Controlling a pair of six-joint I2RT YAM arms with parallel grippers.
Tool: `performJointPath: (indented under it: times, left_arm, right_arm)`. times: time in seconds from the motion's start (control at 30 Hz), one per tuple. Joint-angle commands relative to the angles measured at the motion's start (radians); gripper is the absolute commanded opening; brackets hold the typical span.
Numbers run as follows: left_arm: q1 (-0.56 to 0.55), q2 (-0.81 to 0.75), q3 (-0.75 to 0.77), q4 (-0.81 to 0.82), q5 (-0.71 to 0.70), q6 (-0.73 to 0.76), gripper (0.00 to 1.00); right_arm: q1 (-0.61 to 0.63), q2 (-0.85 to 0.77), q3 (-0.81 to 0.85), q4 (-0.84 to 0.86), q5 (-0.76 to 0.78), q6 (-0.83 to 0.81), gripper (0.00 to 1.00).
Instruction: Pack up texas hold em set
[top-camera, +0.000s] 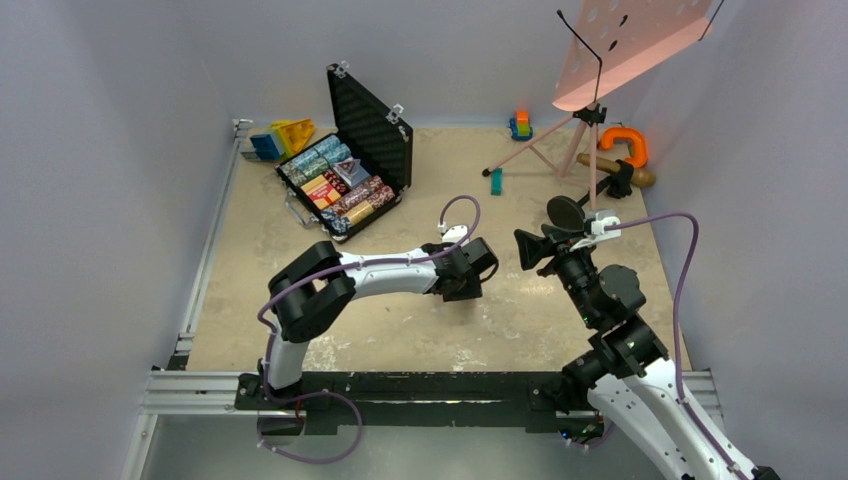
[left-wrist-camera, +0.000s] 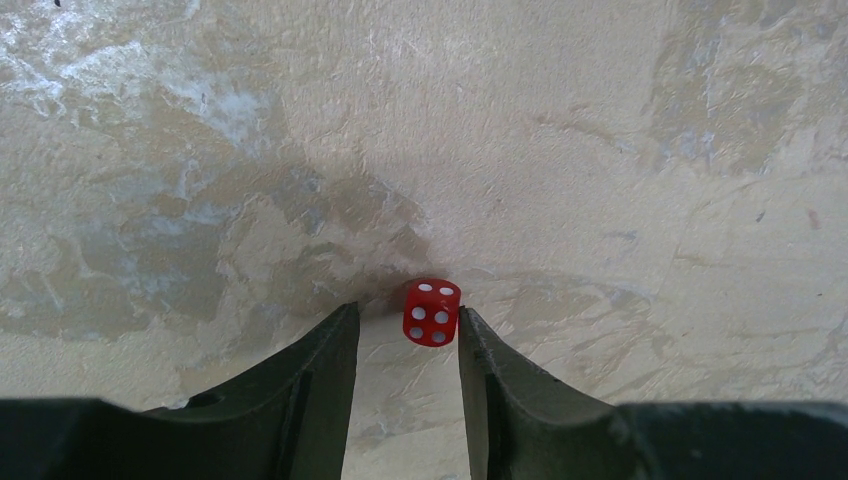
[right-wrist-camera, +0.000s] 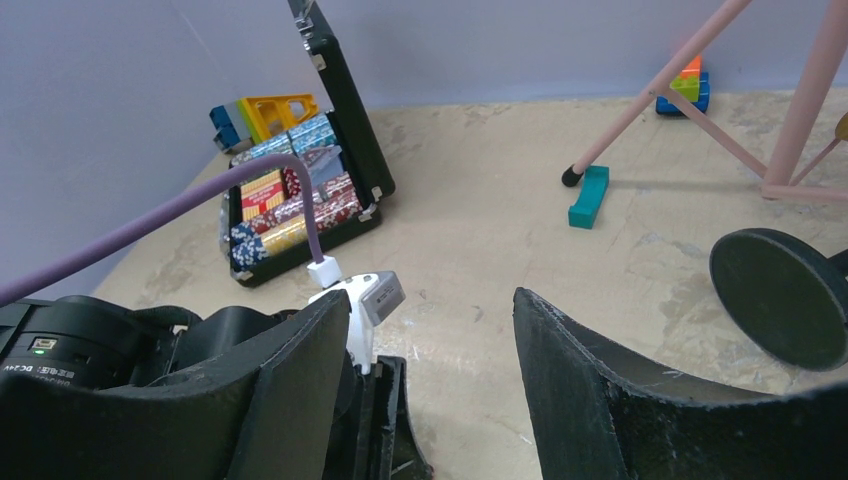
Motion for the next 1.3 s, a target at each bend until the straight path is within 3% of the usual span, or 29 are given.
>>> performJointPath:
  times: [0.0,0.43,0.73,1.03,1.27]
  left_arm:
    - [-0.007,0.012,0.038,0.001,0.005,-0.003,0.45]
    - [-0.009,0.039,0.050,0.009,0.027,0.014,0.37]
    - [0.009,-0.039,0.012,0.002,-0.016,0.042,0.00]
    - [0.256,-0.345,-0.180,-0.058,-0.085,0.196,0.00]
    - [0.561,-0.373,-0.097,-0.095,-0.040,0.436,0.00]
  right_arm:
    - [-0.002,-0.009,-0.007,0.028,-0.002,0.012,0.65]
    - [-0.003,-0.009,-0.009,0.028,-0.003,0.011,0.65]
    - [-0.003,-0.009,-0.007,0.025,0.005,0.010,0.65]
    - [-0.003,-0.001,-0.006,0.027,0.014,0.010,0.65]
    - [-0.002,0.009,-0.004,0.023,0.019,0.010,0.65]
